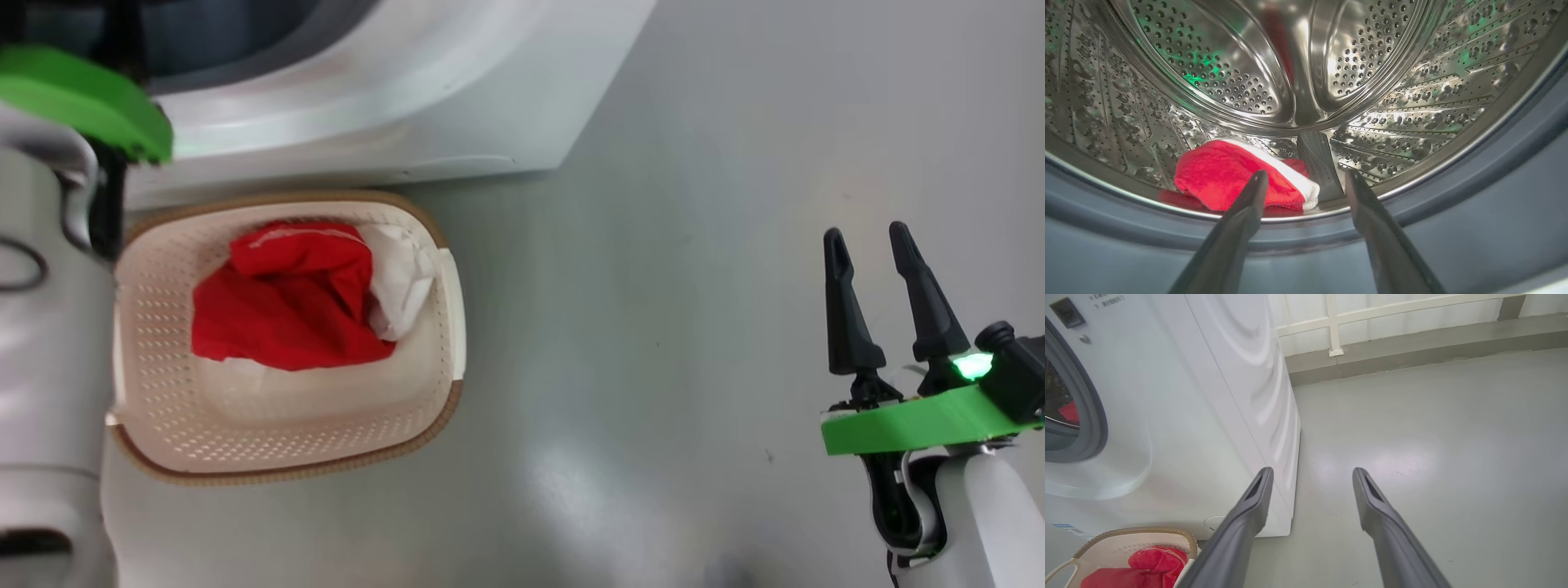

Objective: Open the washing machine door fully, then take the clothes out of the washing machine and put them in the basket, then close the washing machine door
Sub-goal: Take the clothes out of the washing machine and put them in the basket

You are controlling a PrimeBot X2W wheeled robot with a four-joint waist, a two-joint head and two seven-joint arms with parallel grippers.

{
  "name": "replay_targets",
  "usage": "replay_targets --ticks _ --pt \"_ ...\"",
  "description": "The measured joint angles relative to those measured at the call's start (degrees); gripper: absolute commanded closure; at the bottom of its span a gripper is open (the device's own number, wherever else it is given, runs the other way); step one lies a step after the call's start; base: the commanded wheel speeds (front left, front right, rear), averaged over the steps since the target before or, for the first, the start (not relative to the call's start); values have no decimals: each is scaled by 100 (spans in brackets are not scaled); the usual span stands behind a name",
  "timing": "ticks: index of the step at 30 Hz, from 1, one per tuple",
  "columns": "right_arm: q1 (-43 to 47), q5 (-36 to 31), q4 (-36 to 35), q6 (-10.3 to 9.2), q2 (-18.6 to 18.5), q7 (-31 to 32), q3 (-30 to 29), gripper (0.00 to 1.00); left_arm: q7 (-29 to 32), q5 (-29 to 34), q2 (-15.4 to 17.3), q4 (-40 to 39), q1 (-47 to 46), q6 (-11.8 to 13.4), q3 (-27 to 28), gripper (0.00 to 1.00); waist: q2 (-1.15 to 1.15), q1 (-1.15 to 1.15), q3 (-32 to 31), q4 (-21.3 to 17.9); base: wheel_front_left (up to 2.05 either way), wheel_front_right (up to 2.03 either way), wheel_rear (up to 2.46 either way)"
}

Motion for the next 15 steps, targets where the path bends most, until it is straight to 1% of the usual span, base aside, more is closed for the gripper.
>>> replay_targets --ticks 3,4,11,15 --pt "-90 8 -22 0 -2 0 70 0 0 29 58 370 -414 7 -44 0 0 0 172 -79 0 0 0" --pt "-90 8 -22 0 -2 0 70 0 0 29 58 370 -414 7 -44 0 0 0 172 -79 0 0 0" --pt "-276 69 -47 0 -2 0 121 0 1 114 179 1026 -1065 10 -181 0 0 0 485 -270 0 0 0" --pt "-276 153 -48 0 -2 0 144 0 0 162 305 1272 -1276 22 -212 0 0 0 586 -379 0 0 0"
